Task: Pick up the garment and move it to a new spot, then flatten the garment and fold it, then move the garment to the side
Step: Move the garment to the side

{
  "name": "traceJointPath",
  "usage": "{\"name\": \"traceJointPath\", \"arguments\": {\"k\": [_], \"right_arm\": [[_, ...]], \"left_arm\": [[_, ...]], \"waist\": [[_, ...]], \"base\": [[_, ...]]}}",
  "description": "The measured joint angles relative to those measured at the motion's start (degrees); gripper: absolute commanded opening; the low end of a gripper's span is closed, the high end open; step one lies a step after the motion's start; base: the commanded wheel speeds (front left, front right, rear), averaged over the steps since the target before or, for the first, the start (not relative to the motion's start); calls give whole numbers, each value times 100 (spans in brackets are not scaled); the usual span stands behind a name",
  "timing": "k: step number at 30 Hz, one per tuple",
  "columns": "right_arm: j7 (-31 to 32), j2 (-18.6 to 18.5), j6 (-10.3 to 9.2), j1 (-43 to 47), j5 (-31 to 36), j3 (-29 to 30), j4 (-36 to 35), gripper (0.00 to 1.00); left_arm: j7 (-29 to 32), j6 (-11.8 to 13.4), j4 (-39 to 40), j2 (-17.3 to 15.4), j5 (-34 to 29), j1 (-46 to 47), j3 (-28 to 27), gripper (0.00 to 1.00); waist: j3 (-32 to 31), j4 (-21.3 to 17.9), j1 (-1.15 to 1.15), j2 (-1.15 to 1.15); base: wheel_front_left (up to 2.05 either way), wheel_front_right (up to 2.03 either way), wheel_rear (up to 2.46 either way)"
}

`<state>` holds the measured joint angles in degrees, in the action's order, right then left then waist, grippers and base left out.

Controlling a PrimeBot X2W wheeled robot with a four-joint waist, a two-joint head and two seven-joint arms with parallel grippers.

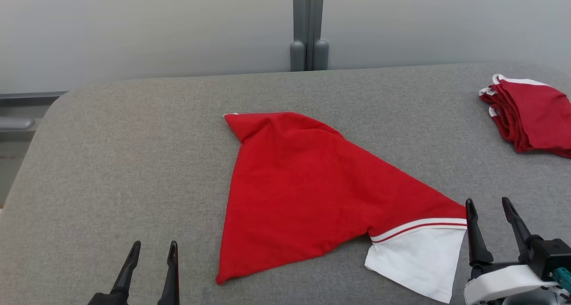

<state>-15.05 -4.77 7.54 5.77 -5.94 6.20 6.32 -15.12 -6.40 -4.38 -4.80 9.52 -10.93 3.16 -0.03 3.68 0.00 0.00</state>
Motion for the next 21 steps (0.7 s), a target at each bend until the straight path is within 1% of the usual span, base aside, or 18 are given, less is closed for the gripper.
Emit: {"name": "traceJointPath", "arguments": {"k": [5, 7, 8, 9, 10, 11, 13, 16, 17, 19, 21], "right_arm": [[-1, 29, -1, -5, -64, 93, -8, 100], [156, 22, -3, 62, -105, -63, 175, 100], [348, 20, 0, 96, -120, -108, 171, 100], [688, 14, 0, 102, -147, -148, 158, 100], [1053, -74, -3, 115, -134, -285, 92, 100], [1377, -127, 0, 140, -134, -339, 19, 100], [2150, -160, -1, 269, -120, -427, -145, 100], [2992, -172, -1, 516, -38, -479, -354, 100], [3221, -154, -1, 583, 0, -497, -404, 100], [3490, -99, 0, 680, 57, -510, -472, 100], [3584, -46, -1, 701, 55, -539, -499, 100]], "left_arm": [[0, -47, -110, 30, -172, 24, -12, 100], [0, -58, -412, -12, -330, 44, 113, 100], [3, -63, -553, -46, -360, 41, 189, 100], [145, -65, -679, -52, -363, 56, 248, 100], [377, -66, -771, -77, -401, 92, 338, 100], [539, -67, -778, -112, -443, 131, 439, 100], [994, -71, -724, -82, -378, 242, 502, 100], [1580, -74, -555, -67, -347, 303, 661, 100], [1771, -74, -493, -47, -316, 326, 710, 100], [2024, -74, -382, -29, -257, 368, 771, 100], [2185, -69, -335, -9, -238, 421, 805, 100]], "waist": [[5, -37, 0, 0], [1, -64, 0, 0], [0, -81, 0, 0], [3, -106, 0, 0], [13, -131, 0, 0], [26, -151, 0, 0], [81, -186, 0, 0], [190, -226, 0, 0], [237, -237, 0, 0], [338, -253, 0, 0], [442, -267, 0, 0]], "base": [[0, 0, 0], [0, 0, 0], [0, 0, 0], [0, 0, 0], [0, 0, 0], [0, 0, 0], [0, 0, 0], [0, 0, 0], [0, 0, 0], [0, 0, 0], [0, 0, 0]]}}
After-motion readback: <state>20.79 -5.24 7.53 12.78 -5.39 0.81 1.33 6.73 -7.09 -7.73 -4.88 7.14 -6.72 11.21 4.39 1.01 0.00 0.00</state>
